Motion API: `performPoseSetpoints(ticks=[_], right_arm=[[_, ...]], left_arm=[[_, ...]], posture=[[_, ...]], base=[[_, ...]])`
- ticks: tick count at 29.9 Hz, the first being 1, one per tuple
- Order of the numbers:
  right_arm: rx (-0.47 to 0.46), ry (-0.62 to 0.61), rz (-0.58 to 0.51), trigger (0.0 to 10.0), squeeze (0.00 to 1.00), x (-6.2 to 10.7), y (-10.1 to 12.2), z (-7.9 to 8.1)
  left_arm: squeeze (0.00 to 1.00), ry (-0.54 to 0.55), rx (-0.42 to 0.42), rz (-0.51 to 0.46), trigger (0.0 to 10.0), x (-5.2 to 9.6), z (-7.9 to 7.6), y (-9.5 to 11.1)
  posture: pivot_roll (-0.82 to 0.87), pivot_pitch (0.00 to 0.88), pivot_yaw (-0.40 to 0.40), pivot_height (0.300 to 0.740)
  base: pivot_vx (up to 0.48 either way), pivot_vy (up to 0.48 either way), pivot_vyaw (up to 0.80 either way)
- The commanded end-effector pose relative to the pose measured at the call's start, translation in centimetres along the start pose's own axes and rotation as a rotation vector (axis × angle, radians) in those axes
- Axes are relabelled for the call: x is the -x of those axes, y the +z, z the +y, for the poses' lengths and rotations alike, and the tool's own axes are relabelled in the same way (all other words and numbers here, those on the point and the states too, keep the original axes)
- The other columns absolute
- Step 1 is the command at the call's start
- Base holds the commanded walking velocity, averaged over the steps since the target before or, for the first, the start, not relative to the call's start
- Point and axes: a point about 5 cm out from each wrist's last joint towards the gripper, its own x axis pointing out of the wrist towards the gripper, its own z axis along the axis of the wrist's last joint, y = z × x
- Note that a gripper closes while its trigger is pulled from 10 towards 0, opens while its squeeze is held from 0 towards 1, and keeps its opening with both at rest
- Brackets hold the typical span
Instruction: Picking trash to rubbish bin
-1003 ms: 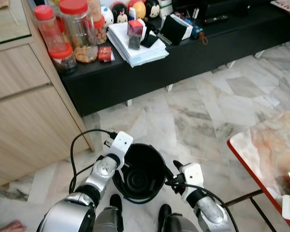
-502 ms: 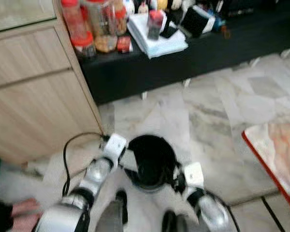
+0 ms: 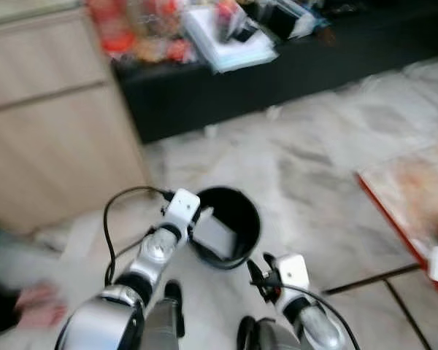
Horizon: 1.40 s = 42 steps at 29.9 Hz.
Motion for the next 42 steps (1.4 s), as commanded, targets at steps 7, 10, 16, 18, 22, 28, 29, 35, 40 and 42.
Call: performPoseSetpoints(ticks=[7,10,16,18,22,28,29,35,40,42], right_arm=[[-0.020,-0.031,0.039,10.0,0.00,0.8,-1.1,-0.1],[-0.028,-0.042,0.037,10.0,0.00,0.9,-1.1,-0.1],[-0.030,-0.070,0.055,10.0,0.00,1.0,-1.7,-0.7],[-0.035,-0.097,0.078,10.0,0.00,1.1,-2.3,-1.2],[-0.059,-0.140,0.127,10.0,0.00,1.5,-3.6,-2.2],[-0.086,-0.245,0.218,10.0,0.00,2.5,-5.6,-4.2],[-0.094,-0.260,0.230,10.0,0.00,2.6,-5.9,-4.4],[-0.137,-0.297,0.249,10.0,0.00,2.8,-6.6,-5.0],[-0.146,-0.324,0.292,10.0,0.00,2.9,-7.3,-5.3],[-0.159,-0.341,0.309,10.0,0.00,3.1,-7.6,-5.5]], left_arm=[[0.00,-0.002,0.012,-0.009,10.0,0.0,-1.1,0.2],[0.00,0.005,0.032,0.002,10.0,0.2,-1.2,-0.3],[0.00,-0.002,0.037,0.044,10.0,0.9,-1.5,-1.7],[0.00,0.007,0.037,0.084,10.0,1.5,-1.4,-2.9],[0.00,0.011,0.020,0.148,10.0,2.7,-1.2,-5.0],[0.00,0.018,0.007,0.252,10.0,4.9,-0.5,-8.2],[0.00,0.022,0.016,0.272,10.0,5.3,-0.5,-8.7],[0.00,0.030,0.028,0.335,10.0,6.7,-0.4,-10.4],[0.00,0.023,0.018,0.397,10.0,7.4,-0.5,-11.4],[0.00,0.018,0.006,0.412,10.0,7.5,-0.5,-11.6]], posture=[[0.04,0.319,-0.056,0.740],[0.05,0.317,-0.054,0.740],[0.06,0.303,-0.049,0.740],[0.06,0.296,-0.048,0.740],[0.07,0.275,-0.039,0.740],[0.08,0.253,-0.029,0.740],[0.09,0.250,-0.029,0.740],[0.09,0.226,-0.024,0.740],[0.10,0.200,-0.024,0.740],[0.10,0.188,-0.024,0.740]], base=[[0.000,0.000,0.00],[0.000,0.000,0.00],[0.000,0.000,0.00],[0.000,0.000,0.00],[0.000,0.000,0.00],[0.000,0.000,0.00],[0.000,0.000,0.00],[0.000,0.000,0.00],[0.000,0.000,0.00],[0.000,0.000,0.00]])
